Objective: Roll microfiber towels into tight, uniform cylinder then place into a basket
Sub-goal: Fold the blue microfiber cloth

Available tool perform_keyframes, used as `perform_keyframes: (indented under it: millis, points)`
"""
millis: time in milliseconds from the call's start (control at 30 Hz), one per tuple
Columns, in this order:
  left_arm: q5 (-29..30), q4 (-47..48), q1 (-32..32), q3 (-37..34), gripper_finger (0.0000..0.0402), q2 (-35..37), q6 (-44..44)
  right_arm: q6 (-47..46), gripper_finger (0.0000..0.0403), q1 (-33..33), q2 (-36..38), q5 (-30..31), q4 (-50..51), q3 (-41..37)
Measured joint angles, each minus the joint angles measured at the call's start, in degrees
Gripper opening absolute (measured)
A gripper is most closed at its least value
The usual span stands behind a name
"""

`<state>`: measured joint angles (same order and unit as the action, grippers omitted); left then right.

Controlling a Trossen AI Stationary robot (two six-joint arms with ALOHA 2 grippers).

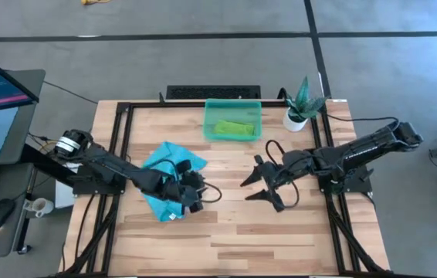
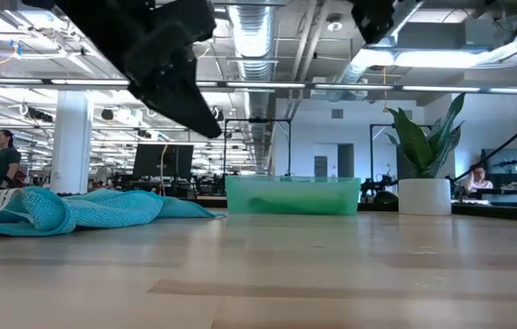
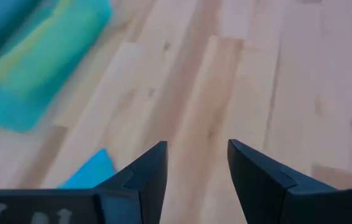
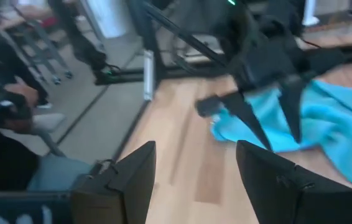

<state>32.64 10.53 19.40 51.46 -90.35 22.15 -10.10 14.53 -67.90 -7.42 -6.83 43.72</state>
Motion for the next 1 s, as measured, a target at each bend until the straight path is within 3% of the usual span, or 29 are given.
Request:
perform_keyframes:
  millis: [267, 467, 600, 800, 867, 1000]
  points:
    - [-8.6, -7.9, 2.9, 0.1, 0.016, -3.0, 1.1, 0.0, 0.0244, 6.1, -5.2, 0.0, -12.8, 0.0]
    - [-10.1, -12.2, 3.6, 0.0, 0.016, -8.0, -1.5, 3.4, 0.0244, 6.5, -9.5, 0.2, -20.9, 1.8]
    - [-11.1, -12.5, 2.7, -0.1, 0.016, -9.9, -2.5, 4.0, 0.0244, 5.4, -9.4, 0.8, -17.0, 3.0]
    - [-15.1, -8.6, 1.0, 0.0, 0.016, -9.8, -3.6, 5.7, 0.0244, 4.8, -8.9, 11.2, -6.3, 3.1]
    - [-14.0, -2.4, 1.0, 0.0, 0.016, -8.5, -2.0, 6.0, 0.0244, 4.2, -9.0, 14.9, -1.9, 3.0]
    - [-5.8, 12.3, 1.6, 0.0, 0.016, -5.2, 7.6, 5.6, 0.0244, 2.7, -9.0, 16.7, 3.3, 3.0]
